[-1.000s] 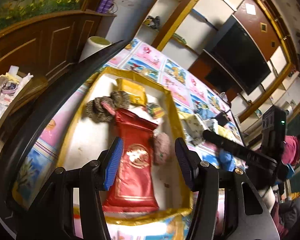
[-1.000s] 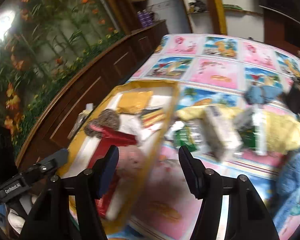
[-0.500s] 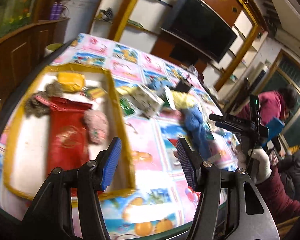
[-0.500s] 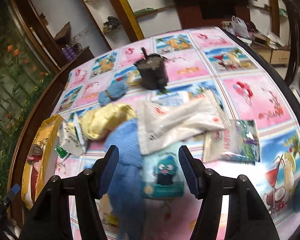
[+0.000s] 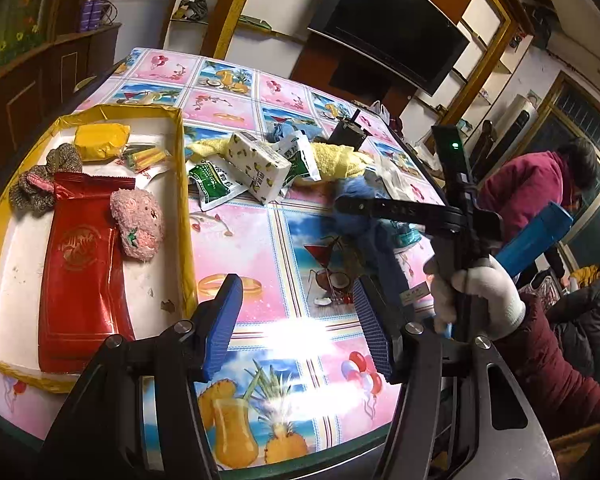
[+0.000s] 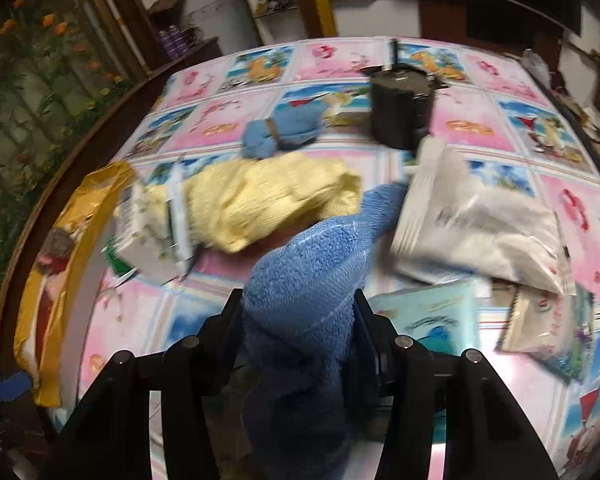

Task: Organize soft objects
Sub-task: 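Grasp the blue towel with the right gripper, then with the left gripper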

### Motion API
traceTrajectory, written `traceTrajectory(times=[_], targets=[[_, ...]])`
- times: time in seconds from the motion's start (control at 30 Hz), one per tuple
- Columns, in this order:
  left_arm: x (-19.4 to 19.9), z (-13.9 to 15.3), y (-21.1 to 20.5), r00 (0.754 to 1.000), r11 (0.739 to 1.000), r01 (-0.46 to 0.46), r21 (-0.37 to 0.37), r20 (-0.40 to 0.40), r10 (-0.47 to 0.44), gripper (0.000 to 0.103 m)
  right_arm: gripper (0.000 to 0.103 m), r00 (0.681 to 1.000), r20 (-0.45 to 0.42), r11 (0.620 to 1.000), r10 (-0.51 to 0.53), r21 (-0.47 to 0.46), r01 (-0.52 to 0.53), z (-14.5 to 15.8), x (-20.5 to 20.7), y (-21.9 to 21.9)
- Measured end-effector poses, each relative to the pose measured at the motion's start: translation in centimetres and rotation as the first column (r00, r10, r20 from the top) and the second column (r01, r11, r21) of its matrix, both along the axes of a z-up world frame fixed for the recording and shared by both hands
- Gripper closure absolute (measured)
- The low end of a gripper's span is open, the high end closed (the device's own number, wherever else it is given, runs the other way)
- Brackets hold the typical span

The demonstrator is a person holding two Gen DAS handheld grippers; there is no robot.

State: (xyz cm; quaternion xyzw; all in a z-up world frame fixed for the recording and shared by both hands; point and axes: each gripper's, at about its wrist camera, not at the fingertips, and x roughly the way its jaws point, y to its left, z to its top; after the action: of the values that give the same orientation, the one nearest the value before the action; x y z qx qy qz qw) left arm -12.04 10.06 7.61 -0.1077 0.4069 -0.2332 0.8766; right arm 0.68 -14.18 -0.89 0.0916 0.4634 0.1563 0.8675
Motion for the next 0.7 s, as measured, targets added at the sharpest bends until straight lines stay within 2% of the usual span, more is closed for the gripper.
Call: traceTrajectory(times=[0.03,0.1,0.17,0.23,0.3,0.37,0.43,0.57,0.7], targets=[[0.0,0.0,-0.1,1.000,1.000,0.001,0.005,-0.002,-0.001,0.045,0.052,0.997,-0.010,0.995,0.076,0.071,-0.075,0.0,-0.6,0.4],[0.1,-0.2,-0.2,1.000,1.000,0.002,0.013,-0.009,-0.001,0.045,0.052,0.975,-0.028,0.957,0.222,0.200,-0.212,0.2,-2.2,1.0],[0.3,-0.3,-0.6,1.000,1.000,0.009,0.016,-0.013,-0.009,0.045,0.052,0.966,0.012,0.938,0.257,0.239,-0.252,1.4,-4.0,0.3],[0.5,-0.5,-1.3,1.000,0.999,0.023,0.027,-0.021,-0.022,0.045,0.049,0.977,0.049,0.947,0.206,0.242,-0.212,2.5,-5.1,-1.8],[0.8,-0.8,-2.1,0.999,0.999,0.036,0.039,-0.030,-0.035,0.045,0.043,0.992,0.078,0.966,0.103,0.230,-0.118,3.3,-5.8,-4.7],[1.2,-1.3,-2.9,0.998,0.998,0.041,0.053,-0.047,-0.038,0.045,0.041,0.996,0.092,0.984,-0.016,0.176,0.000,3.3,-6.3,-7.3],[2.0,-1.9,-3.7,0.996,0.998,0.038,0.050,-0.081,-0.034,0.045,0.040,0.993,0.069,0.987,-0.097,0.133,0.087,2.7,-6.3,-9.3],[3.7,-2.8,-5.5,0.994,0.997,0.028,0.071,-0.111,-0.020,0.045,0.040,0.989,0.007,0.983,-0.151,0.106,0.149,1.0,-5.2,-10.1],[5.9,-3.3,-6.8,0.994,0.989,-0.023,0.144,-0.104,0.039,0.045,0.040,0.990,0.014,0.990,-0.141,0.027,0.140,0.0,-3.9,-8.2]])
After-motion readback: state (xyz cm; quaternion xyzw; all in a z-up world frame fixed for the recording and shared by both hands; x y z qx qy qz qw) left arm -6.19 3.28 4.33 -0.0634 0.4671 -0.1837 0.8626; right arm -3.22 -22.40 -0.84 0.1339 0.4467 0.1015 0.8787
